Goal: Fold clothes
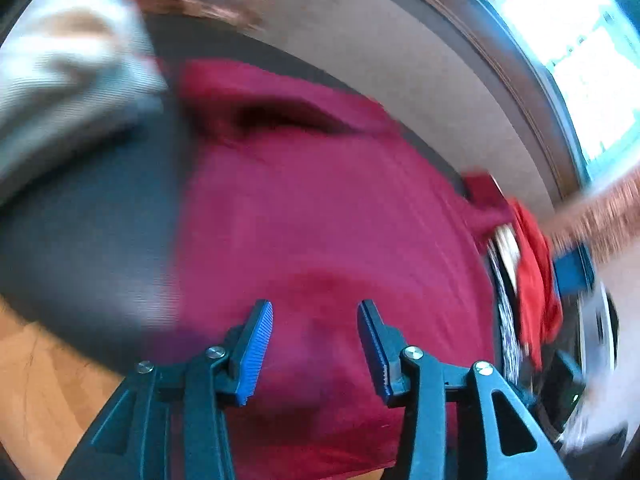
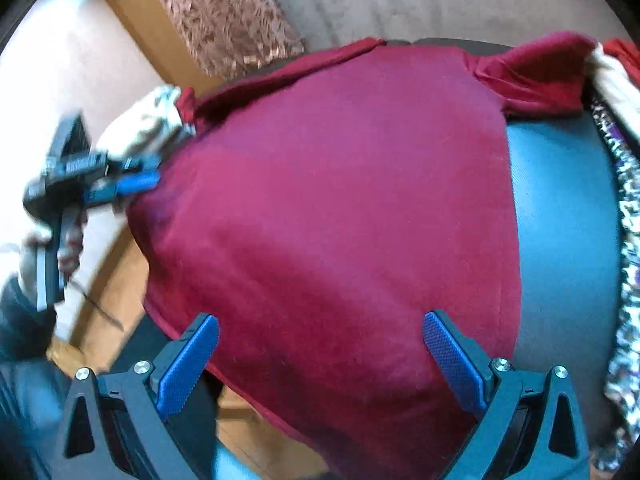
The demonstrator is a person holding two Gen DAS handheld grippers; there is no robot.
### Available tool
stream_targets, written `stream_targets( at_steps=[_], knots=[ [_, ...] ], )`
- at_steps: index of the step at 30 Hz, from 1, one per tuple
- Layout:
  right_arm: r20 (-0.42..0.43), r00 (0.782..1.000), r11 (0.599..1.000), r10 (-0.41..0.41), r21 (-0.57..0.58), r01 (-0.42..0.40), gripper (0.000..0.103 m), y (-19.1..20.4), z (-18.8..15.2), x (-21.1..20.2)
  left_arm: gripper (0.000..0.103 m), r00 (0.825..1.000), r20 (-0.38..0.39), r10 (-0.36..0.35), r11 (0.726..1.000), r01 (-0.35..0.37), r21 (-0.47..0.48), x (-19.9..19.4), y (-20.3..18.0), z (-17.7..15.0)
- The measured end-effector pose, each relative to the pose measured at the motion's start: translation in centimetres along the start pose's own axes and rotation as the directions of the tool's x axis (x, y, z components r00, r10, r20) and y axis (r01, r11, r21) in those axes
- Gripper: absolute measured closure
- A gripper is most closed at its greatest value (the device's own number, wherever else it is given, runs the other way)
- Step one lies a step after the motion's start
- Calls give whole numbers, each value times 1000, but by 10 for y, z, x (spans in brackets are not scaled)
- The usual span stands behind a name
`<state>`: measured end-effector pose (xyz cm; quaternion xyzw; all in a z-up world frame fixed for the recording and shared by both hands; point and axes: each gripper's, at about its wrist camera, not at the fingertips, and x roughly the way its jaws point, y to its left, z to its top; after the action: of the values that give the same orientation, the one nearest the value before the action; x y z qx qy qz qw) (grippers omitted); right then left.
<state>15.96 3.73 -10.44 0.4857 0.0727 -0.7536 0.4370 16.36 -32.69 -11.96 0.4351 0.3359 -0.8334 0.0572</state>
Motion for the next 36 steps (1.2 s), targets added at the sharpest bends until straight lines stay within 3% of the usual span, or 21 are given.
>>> stream_targets(
  at_steps=[3, 7, 10, 13, 17, 20, 25, 27, 29, 31, 33, 36],
  knots=[
    [-68, 995, 997, -69, -35, 67, 0, 8, -12, -1, 59, 998, -65, -21, 1000, 22, 21, 42, -19, -4],
    [-148, 979, 990, -142, -8, 142, 0, 0, -25, -4, 56, 997, -60, -44, 998, 47, 51, 56, -34, 0],
    [-112, 984, 987, -142, 65, 149, 0, -2, -6, -11, 56, 995, -70, -72, 996, 75, 38, 73, -36, 12],
    [59, 989, 986, -132, 113, 125, 0, -2, 34, -30, 56, 994, -63, -88, 996, 88, -1, 84, -35, 21],
    [238, 960, 988, -151, 78, 136, 0, 3, 100, -19, 60, 997, -15, -80, 997, 80, -12, 67, -36, 4],
    [198, 954, 974, -227, 35, 224, 0, -11, 133, 21, 64, 998, 22, -52, 999, 51, 13, 67, -37, -5],
    [84, 929, 933, -361, 45, 358, 0, -45, 158, 76, 65, 999, 26, -29, 999, 28, 46, 64, -38, -7],
    [113, 927, 933, -359, 54, 355, 0, -52, 153, 77, 64, 1000, 17, -21, 998, 20, 58, 63, -40, -4],
    [136, 918, 928, -372, 46, 369, 0, -41, 148, 77, 53, 1000, -8, 5, 996, -4, 86, 61, -47, 0],
    [148, 913, 925, -380, 38, 379, 0, -40, 146, 77, 53, 999, -23, 26, 995, -23, 102, 61, -55, 8],
    [155, 914, 927, -375, 36, 374, 0, -46, 146, 74, 51, 998, -17, -55, 996, 56, 69, 60, -58, 23],
    [164, 916, 930, -366, 34, 366, 0, -54, 146, 70, 51, 982, -14, -189, 981, 188, -52, 68, -54, 53]
  ],
)
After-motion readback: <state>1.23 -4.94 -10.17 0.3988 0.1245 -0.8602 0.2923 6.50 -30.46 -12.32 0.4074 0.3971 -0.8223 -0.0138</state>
